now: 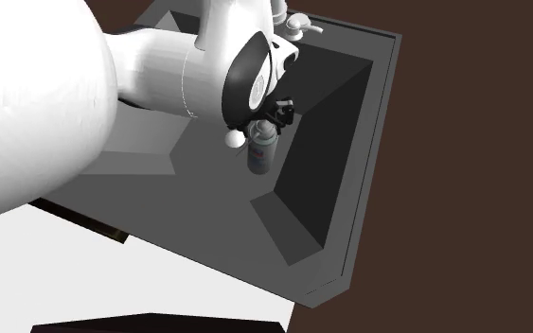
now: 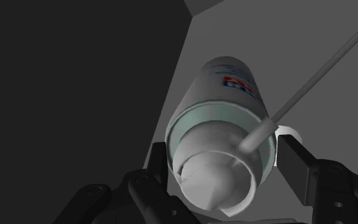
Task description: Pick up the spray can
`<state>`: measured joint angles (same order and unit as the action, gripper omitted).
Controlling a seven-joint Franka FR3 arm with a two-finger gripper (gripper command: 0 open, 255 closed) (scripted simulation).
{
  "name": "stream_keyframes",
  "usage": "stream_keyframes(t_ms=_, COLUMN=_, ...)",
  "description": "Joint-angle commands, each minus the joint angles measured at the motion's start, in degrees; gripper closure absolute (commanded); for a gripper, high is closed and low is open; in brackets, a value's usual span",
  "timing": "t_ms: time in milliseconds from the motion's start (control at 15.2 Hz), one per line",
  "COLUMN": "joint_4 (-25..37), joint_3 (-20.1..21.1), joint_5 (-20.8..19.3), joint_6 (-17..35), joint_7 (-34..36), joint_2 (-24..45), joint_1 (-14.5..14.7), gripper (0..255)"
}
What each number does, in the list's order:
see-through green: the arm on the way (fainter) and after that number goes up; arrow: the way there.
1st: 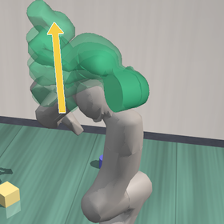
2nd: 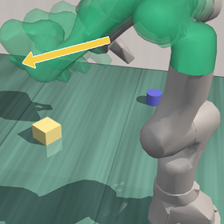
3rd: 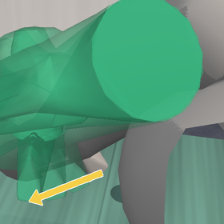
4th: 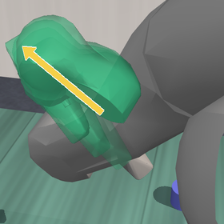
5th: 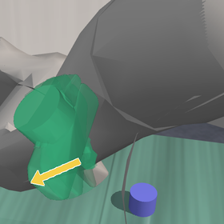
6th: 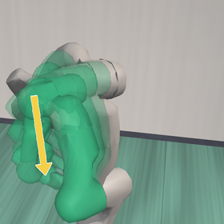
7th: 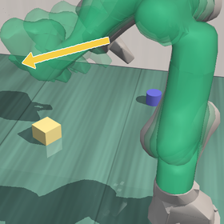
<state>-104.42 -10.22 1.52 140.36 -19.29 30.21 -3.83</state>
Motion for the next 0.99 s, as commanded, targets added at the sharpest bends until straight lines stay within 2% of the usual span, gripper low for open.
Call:
stream_keyframes(t_ms=0, joint_4=-0.07, joint_3=-0.06, joint_5=-0.09, joint_6=-0.57, joint_7=0.0, joint_2=-0.5, joint_1=0.05, gripper=255)
stream_keyframes(t_ms=924, joint_4=2.16, joint_3=-0.76, joint_5=-1.16, joint_6=-8.93, joint_7=0.21, joint_2=-6.68, joint_1=0.61, gripper=255)
